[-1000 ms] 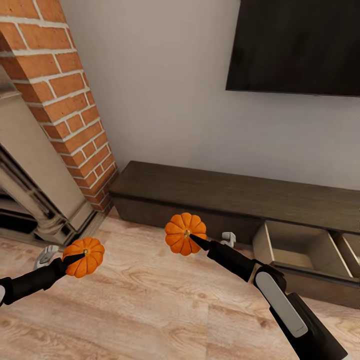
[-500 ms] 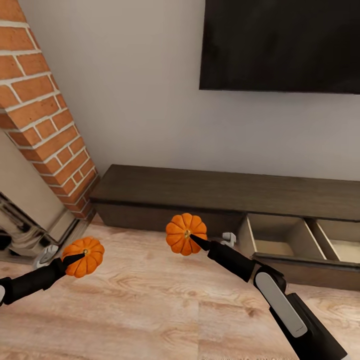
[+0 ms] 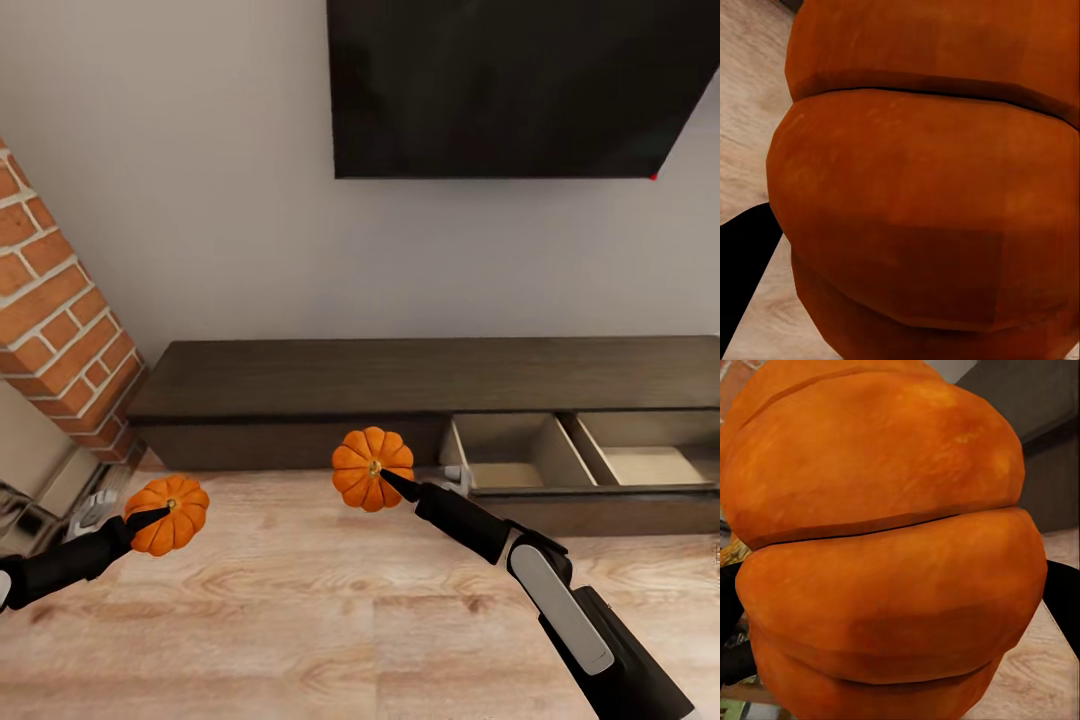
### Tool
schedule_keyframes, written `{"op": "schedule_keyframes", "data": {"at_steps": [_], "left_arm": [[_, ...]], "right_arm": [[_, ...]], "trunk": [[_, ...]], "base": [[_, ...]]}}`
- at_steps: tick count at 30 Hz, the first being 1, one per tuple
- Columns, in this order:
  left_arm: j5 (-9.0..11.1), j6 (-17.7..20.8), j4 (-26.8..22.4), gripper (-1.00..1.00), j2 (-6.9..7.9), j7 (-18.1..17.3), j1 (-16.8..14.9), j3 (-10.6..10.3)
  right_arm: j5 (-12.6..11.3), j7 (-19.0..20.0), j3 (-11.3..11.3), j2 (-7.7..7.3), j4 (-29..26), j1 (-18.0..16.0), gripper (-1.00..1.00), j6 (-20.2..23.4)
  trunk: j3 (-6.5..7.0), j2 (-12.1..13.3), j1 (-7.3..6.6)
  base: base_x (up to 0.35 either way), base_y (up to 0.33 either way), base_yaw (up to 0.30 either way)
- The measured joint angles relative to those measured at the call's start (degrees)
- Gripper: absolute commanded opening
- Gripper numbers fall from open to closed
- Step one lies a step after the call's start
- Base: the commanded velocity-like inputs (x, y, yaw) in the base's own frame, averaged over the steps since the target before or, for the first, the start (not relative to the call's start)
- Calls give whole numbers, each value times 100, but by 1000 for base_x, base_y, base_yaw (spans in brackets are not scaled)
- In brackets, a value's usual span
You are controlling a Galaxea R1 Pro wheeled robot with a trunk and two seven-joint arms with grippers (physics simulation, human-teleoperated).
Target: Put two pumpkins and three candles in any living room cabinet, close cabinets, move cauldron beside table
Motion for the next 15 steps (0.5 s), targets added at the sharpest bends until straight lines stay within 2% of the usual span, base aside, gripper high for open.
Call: {"op": "schedule_keyframes", "data": {"at_steps": [15], "left_arm": [[-4,-1,0,-100,0,0,0,0]], "right_arm": [[-2,1,7,8,0,0,-100,-115]], "trunk": [[32,0,0]], "base": [[0,0,-276]]}}
